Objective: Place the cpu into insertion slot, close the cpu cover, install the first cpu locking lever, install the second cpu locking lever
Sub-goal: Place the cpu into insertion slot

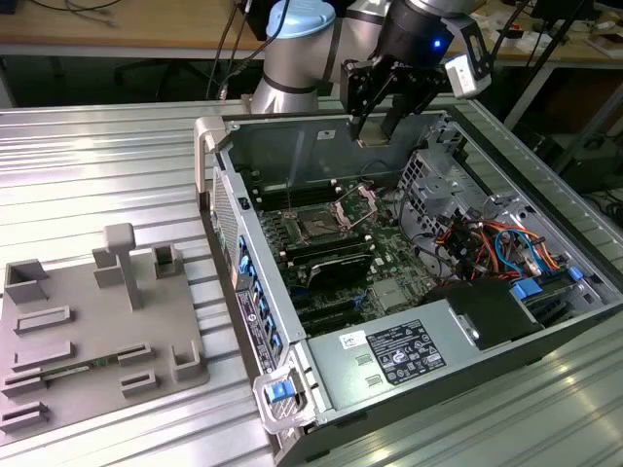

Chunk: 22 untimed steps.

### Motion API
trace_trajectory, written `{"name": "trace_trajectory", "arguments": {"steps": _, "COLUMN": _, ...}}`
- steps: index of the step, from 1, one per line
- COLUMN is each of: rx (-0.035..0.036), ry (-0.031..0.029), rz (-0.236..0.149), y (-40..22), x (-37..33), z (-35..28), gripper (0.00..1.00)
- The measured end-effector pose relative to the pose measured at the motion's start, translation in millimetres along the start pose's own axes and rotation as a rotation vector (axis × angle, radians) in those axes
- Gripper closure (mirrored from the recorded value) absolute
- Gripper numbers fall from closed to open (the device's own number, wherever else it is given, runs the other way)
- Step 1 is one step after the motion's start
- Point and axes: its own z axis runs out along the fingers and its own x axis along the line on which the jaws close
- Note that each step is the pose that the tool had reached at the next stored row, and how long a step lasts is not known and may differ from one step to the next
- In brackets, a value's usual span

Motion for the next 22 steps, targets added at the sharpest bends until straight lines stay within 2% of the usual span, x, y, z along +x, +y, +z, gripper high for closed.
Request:
{"name": "trace_trajectory", "arguments": {"steps": 4, "rx": -0.001, "ry": -0.0044, "rz": 0.05, "y": -0.1, "x": 0.7, "z": 0.6, "gripper": 0.45}}
{"name": "trace_trajectory", "arguments": {"steps": 16, "rx": -0.0011, "ry": -0.0048, "rz": 0.053, "y": -0.1, "x": 0.8, "z": 0.6, "gripper": 0.45}}
{"name": "trace_trajectory", "arguments": {"steps": 20, "rx": -0.0015, "ry": -0.0064, "rz": 0.07, "y": -0.1, "x": 0.9, "z": 0.7, "gripper": 0.45}}
{"name": "trace_trajectory", "arguments": {"steps": 22, "rx": -0.0018, "ry": -0.0084, "rz": 0.093, "y": -0.1, "x": 0.9, "z": 0.7, "gripper": 0.45}}
